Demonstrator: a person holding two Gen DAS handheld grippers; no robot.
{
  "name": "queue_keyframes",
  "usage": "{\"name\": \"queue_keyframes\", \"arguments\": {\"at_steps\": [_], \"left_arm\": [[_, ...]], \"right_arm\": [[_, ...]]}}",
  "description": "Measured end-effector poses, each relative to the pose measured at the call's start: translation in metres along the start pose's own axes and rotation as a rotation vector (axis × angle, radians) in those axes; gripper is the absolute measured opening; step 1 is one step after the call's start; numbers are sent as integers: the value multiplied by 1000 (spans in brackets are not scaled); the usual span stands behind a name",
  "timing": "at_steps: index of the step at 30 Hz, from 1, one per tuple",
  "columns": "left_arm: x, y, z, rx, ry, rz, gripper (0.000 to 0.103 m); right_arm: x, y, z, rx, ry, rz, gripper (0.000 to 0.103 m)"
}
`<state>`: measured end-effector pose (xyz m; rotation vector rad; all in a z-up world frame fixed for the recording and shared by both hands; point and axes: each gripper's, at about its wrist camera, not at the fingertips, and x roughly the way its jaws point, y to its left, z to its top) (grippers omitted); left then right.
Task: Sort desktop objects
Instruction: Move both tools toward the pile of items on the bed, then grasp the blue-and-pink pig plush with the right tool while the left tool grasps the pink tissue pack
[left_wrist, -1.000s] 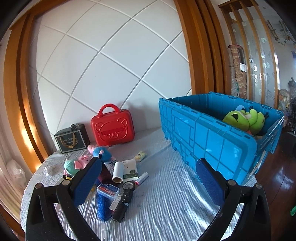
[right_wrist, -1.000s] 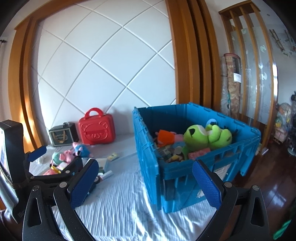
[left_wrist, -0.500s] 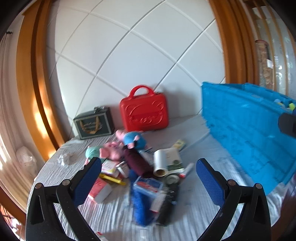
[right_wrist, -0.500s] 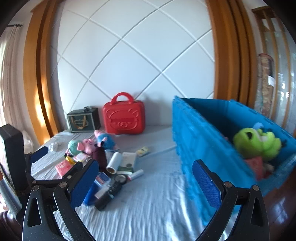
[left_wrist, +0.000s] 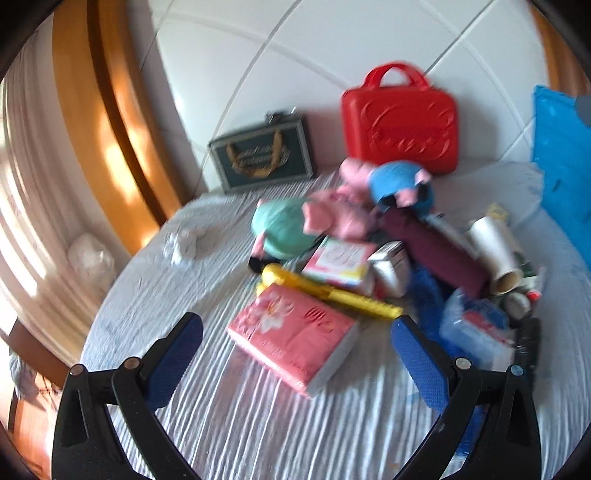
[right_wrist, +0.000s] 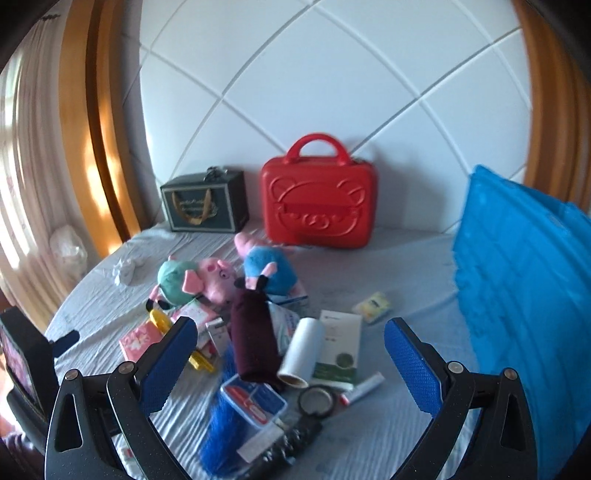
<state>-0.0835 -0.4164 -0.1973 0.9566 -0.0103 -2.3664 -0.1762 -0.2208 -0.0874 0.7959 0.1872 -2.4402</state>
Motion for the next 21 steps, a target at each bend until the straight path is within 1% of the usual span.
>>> {"name": "queue_keyframes", "arguments": {"at_steps": [1,2,4,5,7,9,10,12,13,15,17,19,21], "left_arm": [[13,4,-4,-32,31,28,103],[21,8,-6,-54,45,40,103],[44,13,-9,-110,104,52,103],[58,16,-10,-145,146,58,103],[75,24,-12,-221,197,55,103],[85,30,-10,-287,216,49,103],[89,31,-7,-305,220,49,103],[102,26,-1,-302,246,42,103],[113,23,0,-304,286,47,103],[124,24,-1,-353,313,21,103],[130,23,0,-391,319,38,103],[136,19,3,-380,333,65,103],[140,16,4,-380,345,95,103]], "right_arm": [[13,2,4,-12,3,15,103],[26,3,9,-27,1,32,103],[48,6,17,-66,9,56,102],[62,7,22,-88,23,67,102],[81,9,30,-108,48,98,103],[98,12,39,-157,66,128,103],[105,14,43,-183,63,128,103],[119,16,51,-208,68,147,103],[128,16,55,-213,75,155,103],[147,16,61,-219,92,173,103],[168,16,66,-230,114,191,103],[186,15,69,-248,134,187,102],[208,14,70,-262,175,197,103]]}}
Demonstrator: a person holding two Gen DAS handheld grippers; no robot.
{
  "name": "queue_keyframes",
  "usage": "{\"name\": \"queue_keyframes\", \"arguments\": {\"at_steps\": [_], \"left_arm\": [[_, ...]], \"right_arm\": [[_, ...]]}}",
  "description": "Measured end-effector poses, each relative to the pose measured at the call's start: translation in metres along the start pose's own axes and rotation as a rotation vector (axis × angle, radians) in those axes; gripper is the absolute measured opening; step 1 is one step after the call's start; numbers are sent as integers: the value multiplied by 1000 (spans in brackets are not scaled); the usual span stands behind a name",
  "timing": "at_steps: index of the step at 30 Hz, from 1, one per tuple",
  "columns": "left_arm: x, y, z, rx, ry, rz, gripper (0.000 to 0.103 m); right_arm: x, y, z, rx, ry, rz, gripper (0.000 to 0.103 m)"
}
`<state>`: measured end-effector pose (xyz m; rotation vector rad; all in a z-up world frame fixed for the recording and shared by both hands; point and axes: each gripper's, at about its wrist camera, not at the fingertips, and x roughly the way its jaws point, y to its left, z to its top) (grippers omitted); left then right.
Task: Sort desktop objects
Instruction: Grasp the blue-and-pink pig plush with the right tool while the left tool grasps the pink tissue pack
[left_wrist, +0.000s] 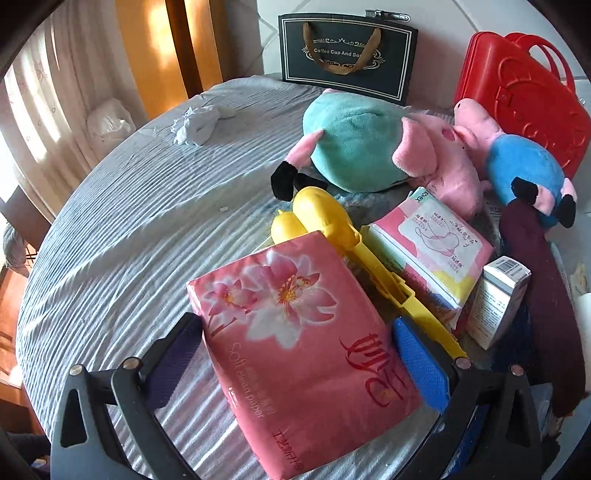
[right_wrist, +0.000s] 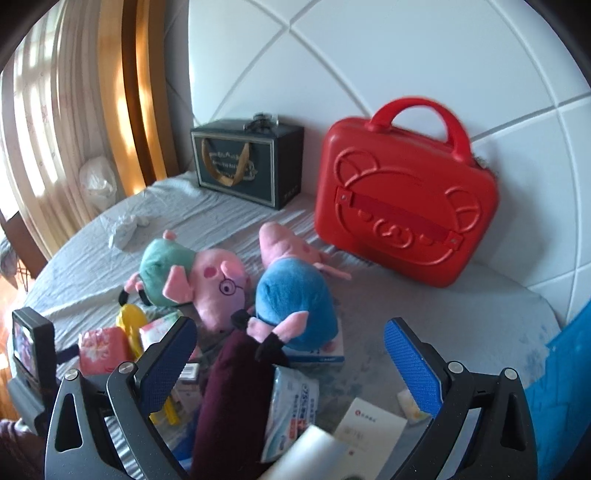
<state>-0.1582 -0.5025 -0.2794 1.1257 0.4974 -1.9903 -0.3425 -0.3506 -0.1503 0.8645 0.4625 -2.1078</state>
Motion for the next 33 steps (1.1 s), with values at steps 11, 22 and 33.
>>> {"name": "queue_keyframes", "arguments": {"at_steps": [11,22,33], "left_arm": [[6,11,-2,-29,42,-6,103],[-4,13,-10,119,-10,-78,93],[-29,23,-14,219,-80,-57,86]], "right_arm": [[111,-6,21,-120,191,11,102],[193,-16,6,27,372,37,76],[74,-14,1,96,98,24,72]]}}
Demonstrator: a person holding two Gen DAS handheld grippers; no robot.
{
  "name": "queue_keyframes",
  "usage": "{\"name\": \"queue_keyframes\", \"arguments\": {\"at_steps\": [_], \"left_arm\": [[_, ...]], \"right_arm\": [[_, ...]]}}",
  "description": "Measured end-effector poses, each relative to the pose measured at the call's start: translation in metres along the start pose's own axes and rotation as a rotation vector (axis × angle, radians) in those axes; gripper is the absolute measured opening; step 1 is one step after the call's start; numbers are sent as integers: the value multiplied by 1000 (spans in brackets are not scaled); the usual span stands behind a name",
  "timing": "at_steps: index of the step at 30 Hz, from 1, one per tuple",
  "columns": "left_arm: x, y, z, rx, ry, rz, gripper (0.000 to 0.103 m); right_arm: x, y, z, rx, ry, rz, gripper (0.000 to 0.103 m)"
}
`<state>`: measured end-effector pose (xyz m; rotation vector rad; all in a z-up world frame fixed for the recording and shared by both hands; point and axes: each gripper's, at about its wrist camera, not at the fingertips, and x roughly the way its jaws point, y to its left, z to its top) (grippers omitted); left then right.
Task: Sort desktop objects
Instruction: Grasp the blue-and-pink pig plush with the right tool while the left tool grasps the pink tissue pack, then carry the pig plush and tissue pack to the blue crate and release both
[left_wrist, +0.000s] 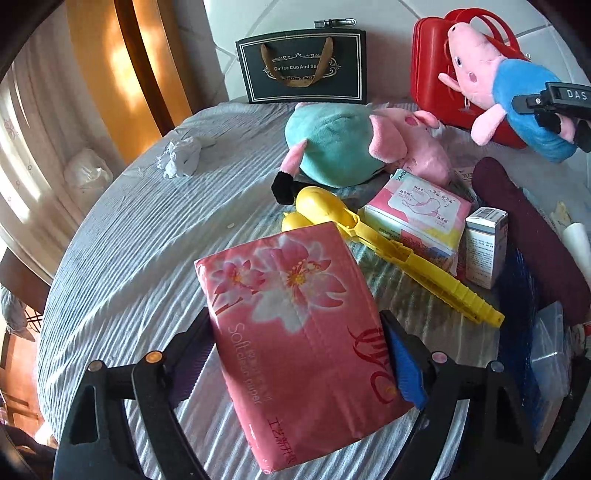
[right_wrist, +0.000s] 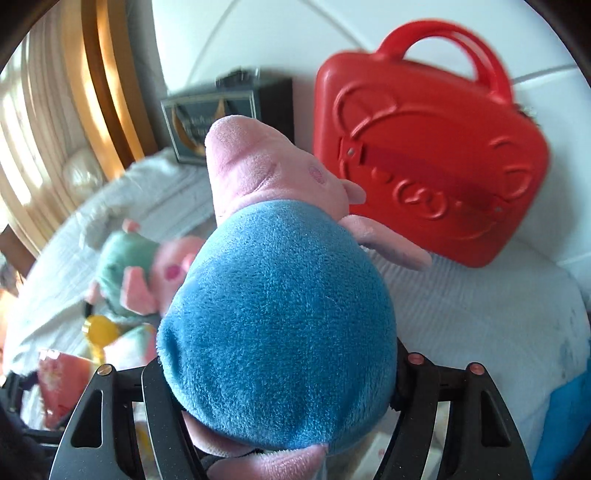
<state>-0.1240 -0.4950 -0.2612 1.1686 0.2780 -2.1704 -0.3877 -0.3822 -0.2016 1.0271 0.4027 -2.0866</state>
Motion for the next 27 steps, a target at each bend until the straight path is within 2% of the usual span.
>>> {"name": "queue_keyframes", "arguments": {"at_steps": [6,11,15,20,23,27], "left_arm": [[-43,-4,8,72,-106,3,86],[-95,-28,26,201,-247,-58,86],[-142,-58,43,333,-358,-192,86],[-210,-109,56,513,-487,-381,86],[-256,-153,55,604,-566,-510,86],[-314,-219,52,688,-645,-660,86]], "right_arm": [[-67,3,-16,55,-85,-13,72],[-136,7,-36,109,-157,-49,72],[-207,5,-53,178,-240,-119,72],[-313,-1,-90,299,-359,-276,73],[-376,-8,-125,402,-434,-366,73],[-442,-20,-162,481,-487,-488,73]]}}
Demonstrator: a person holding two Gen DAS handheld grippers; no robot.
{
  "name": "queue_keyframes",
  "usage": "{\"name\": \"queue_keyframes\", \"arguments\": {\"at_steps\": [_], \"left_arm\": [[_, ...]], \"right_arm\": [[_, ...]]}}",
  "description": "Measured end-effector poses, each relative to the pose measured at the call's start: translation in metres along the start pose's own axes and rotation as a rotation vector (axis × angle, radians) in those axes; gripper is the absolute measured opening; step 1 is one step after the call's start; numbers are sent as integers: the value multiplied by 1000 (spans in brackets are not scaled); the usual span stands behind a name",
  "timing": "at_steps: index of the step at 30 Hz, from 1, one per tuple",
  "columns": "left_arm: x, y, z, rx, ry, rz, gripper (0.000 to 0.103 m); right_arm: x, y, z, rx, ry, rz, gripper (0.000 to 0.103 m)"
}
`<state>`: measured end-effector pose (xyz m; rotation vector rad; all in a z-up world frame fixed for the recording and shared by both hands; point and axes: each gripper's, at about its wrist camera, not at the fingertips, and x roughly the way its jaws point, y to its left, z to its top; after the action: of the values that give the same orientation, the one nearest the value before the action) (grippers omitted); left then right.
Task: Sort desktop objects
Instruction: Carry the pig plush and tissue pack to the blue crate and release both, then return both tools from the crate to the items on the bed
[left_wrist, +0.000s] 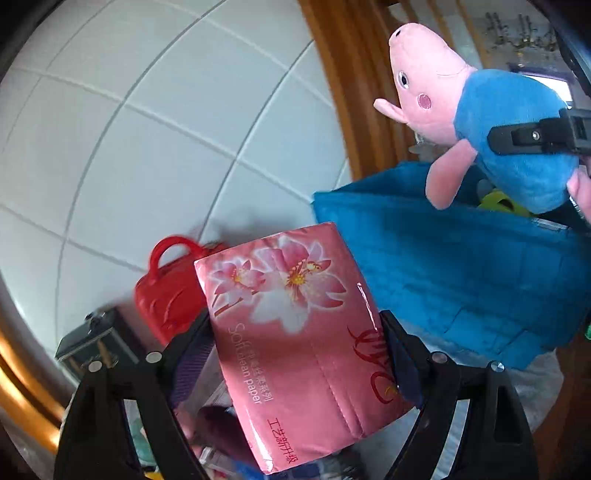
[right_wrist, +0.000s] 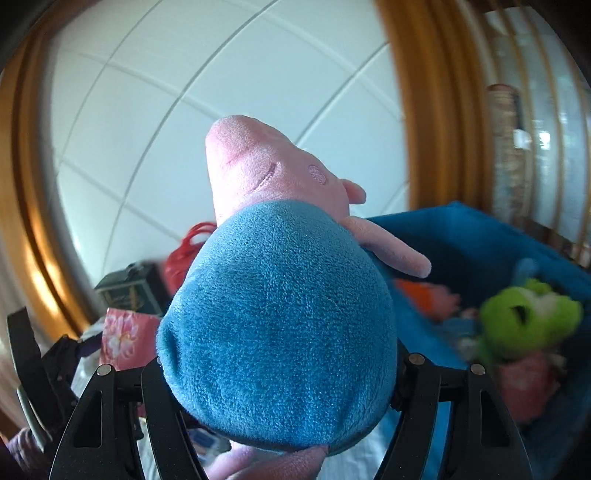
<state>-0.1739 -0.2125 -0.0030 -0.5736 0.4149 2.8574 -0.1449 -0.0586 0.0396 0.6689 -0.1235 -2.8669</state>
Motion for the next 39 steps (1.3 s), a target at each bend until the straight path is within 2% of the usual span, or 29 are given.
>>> {"name": "queue_keyframes", "arguments": {"at_steps": [4,6,10,15,17,20,22,24,28,31,37,39], "left_arm": [[20,-65,68,43,-83,-131,87],[35,-95,97,55,-105,-166,87],[72,-154,157,72,-127,-208,87],[120,-192,210,81,-109,-184,92],[136,-204,229,77,-95,-150,95],[149,-206,248,51,-78,-87,96],[151,-204,253,28,-80,-74,97],[147,-201,252,16,-101,-48,99],[145,-199,248,4,-105,-31,103],[140,-199,245,16,-103,-6,103],[110,-200,221,-13,-116,14,103],[101,-207,208,-17,-123,16,103]], "right_arm": [[-37,-64,19,45,-48,-119,74],[-45,-105,32,58,-50,-170,74],[-43,-189,57,67,-15,-218,74],[-1,-256,101,74,37,-230,78],[29,-282,114,91,91,-218,86],[58,-313,134,95,121,-226,88],[61,-329,149,121,114,-210,88],[52,-334,156,134,85,-175,93],[32,-332,154,123,23,-152,97],[20,-328,144,150,-2,-106,97],[-24,-305,109,154,-40,-72,98],[-41,-301,95,166,-57,-57,102]]}}
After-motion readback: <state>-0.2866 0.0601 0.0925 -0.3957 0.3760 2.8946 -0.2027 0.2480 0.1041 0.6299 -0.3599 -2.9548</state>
